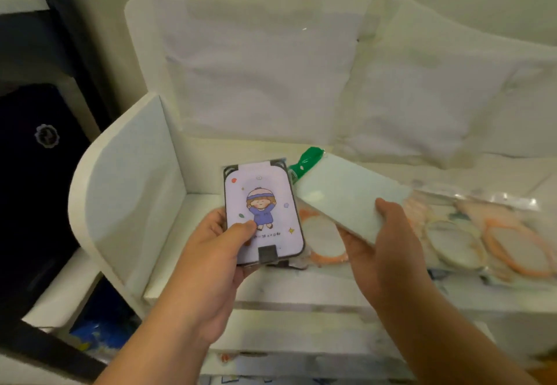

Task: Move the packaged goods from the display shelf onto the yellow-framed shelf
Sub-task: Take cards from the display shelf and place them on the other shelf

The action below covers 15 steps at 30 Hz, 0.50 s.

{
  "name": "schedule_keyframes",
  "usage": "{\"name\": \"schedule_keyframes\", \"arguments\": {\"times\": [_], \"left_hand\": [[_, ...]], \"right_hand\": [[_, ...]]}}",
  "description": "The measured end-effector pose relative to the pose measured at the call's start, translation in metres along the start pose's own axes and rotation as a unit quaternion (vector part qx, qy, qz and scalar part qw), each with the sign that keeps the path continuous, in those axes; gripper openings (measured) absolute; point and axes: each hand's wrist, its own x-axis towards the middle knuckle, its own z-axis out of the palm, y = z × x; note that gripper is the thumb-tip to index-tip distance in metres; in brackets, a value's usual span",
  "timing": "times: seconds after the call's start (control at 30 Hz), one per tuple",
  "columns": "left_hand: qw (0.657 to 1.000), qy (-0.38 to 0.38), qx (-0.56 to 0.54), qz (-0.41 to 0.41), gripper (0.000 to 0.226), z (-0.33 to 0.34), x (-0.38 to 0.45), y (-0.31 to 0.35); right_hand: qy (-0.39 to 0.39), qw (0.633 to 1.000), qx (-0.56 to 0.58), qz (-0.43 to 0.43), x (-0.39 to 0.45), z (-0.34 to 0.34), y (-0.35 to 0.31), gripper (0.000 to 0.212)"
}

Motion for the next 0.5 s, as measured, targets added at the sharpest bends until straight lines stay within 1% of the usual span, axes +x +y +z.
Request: {"name": "schedule_keyframes", "arguments": {"times": [0.03, 0.13, 0.27, 0.5], "left_hand": [[1.000, -0.006, 0.001, -0.002, 0.022, 0.010, -0.001, -0.002], [1.000, -0.026, 0.006, -0.011, 0.023, 0.041, -0.009, -0.011], [0.999, -0.048, 0.012, -0.013, 0.025, 0.081, -0.030, -0.028], [0.997, -0.072, 0.004, -0.012, 0.032, 0.158, -0.097, -0.061]], "right_hand": [[0.011, 1.000, 0.002, 0.001, -0.004, -0.007, -0.008, 0.035], [-0.003, 1.000, 0.022, -0.009, -0.014, -0.040, -0.034, 0.023], [-0.034, 0.997, 0.064, -0.029, -0.040, -0.094, -0.072, 0.030], [-0.050, 0.991, 0.090, -0.081, -0.091, -0.199, -0.138, 0.041]]}}
